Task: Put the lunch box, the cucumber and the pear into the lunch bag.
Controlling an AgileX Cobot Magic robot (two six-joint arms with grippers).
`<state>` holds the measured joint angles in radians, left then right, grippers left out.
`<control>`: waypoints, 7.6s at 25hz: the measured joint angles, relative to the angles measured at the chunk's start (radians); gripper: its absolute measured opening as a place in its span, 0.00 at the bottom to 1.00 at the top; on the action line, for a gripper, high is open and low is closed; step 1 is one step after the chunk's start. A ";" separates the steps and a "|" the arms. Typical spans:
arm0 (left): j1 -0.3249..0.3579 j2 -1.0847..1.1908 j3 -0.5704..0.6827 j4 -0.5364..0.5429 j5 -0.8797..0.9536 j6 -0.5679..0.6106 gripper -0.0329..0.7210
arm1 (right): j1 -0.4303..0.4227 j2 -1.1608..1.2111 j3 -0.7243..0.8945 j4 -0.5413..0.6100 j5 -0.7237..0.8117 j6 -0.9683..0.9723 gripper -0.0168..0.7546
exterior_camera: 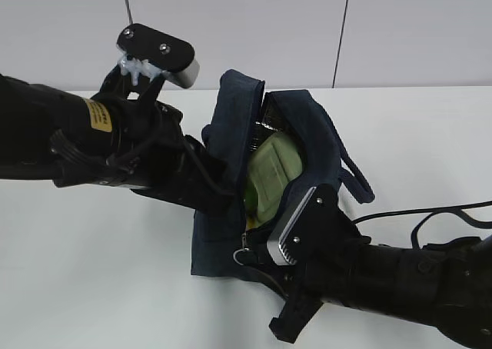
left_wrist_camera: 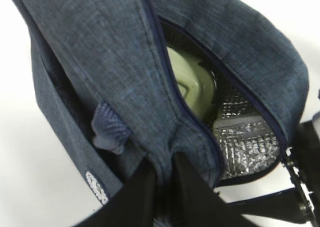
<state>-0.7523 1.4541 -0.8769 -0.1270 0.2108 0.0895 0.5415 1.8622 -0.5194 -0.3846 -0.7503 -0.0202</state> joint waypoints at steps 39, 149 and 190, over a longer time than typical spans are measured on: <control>0.000 0.000 0.000 0.000 -0.004 0.000 0.06 | 0.000 0.000 -0.008 -0.140 -0.018 0.095 0.02; -0.004 -0.082 0.000 -0.033 0.173 0.052 0.52 | 0.000 -0.434 0.104 -0.131 -0.051 0.184 0.02; -0.004 -0.020 -0.003 -0.034 0.180 0.067 0.05 | 0.000 -0.470 0.034 -0.119 0.020 0.184 0.02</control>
<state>-0.7559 1.4343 -0.8795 -0.1606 0.3906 0.1565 0.5415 1.3921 -0.4850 -0.5036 -0.7307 0.1636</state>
